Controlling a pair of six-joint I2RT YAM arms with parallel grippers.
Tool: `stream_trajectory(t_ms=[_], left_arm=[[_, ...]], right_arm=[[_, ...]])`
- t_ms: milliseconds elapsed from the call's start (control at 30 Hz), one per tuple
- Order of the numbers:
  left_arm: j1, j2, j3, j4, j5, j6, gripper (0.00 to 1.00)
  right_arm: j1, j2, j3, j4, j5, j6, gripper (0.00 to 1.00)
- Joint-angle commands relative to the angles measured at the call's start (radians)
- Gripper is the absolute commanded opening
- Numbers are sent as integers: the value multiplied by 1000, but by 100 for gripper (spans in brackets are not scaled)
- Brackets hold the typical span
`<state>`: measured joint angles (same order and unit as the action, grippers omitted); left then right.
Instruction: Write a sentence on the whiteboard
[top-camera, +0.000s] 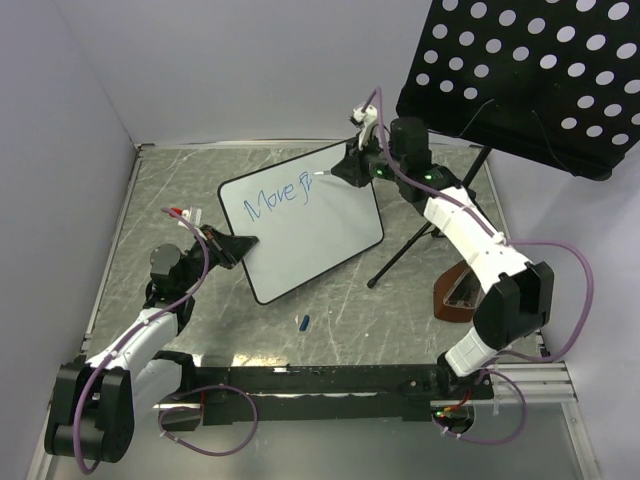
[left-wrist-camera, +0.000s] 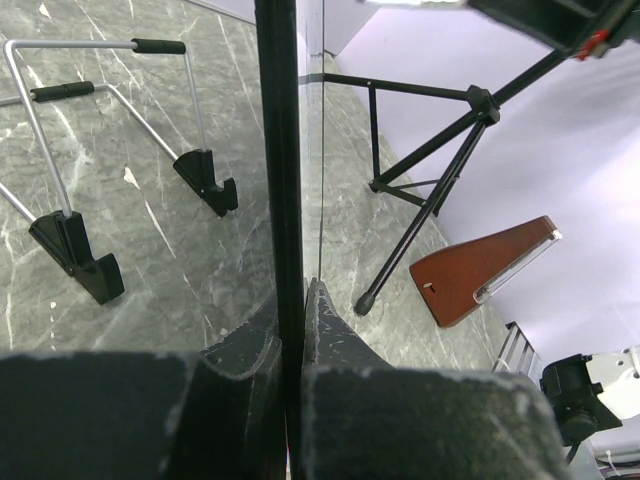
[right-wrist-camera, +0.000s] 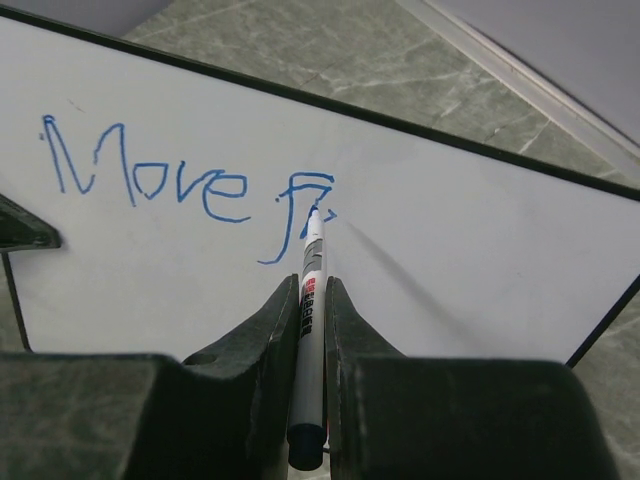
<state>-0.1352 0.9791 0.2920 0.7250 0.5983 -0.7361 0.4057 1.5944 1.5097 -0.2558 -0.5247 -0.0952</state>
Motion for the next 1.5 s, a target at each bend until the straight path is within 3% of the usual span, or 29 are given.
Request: stream_trajectory(t_ms=[0, 1467], left_arm=[[-7, -13, 4, -16, 32, 110, 1], [-7, -17, 6, -30, 37, 127, 1]], right_arm=[[-25, -91, -13, 33, -84, -20, 0], [-48, -56, -20, 32, -189, -43, 0]])
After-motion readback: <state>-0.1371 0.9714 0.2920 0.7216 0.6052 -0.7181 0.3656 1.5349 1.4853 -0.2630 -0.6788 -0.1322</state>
